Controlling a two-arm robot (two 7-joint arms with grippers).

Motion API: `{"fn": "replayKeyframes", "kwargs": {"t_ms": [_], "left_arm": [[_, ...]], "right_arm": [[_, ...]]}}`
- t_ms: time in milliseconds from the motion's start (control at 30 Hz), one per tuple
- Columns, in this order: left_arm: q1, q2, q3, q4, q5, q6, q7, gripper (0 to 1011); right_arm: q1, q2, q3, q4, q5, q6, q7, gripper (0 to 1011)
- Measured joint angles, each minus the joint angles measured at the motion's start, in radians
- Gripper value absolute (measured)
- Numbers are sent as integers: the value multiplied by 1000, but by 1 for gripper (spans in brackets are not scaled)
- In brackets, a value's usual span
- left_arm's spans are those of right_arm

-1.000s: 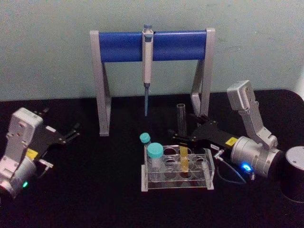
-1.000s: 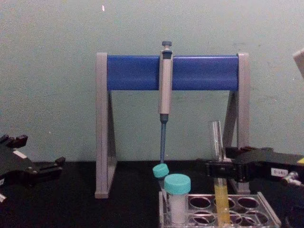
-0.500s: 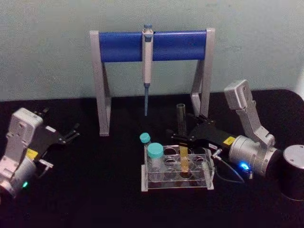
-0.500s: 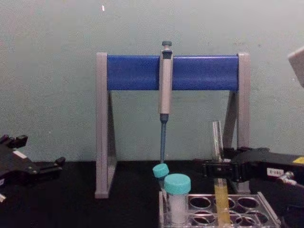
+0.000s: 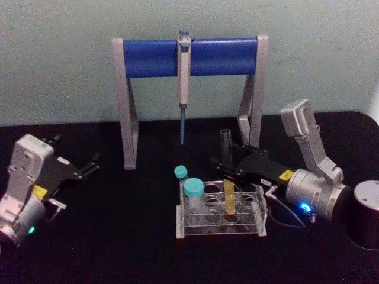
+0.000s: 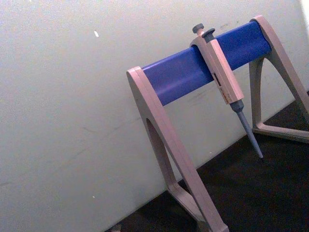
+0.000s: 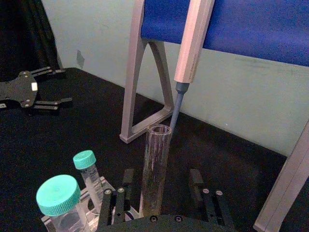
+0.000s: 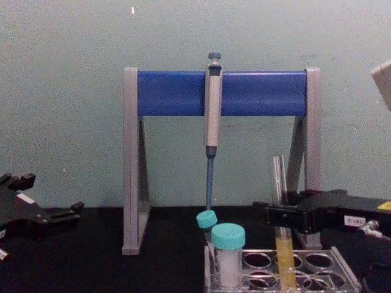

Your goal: Pick up the test tube from the test tube rack, shake it, then place it back into the test tube rack.

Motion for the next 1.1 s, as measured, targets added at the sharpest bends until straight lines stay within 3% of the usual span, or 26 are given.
{"fn": "replayKeyframes", "kwargs": {"t_ms": [33, 567, 1100], "left_arm": [[0, 0, 0, 0, 0, 0, 0, 1010], [0, 0, 0, 0, 0, 0, 0, 1009], [0, 0, 0, 0, 0, 0, 0, 1010]], "right_arm": [[0, 0, 0, 0, 0, 0, 0, 717], [-1, 1, 0, -2, 2, 0, -1, 240], [-1, 1, 0, -2, 2, 0, -1, 238]]}}
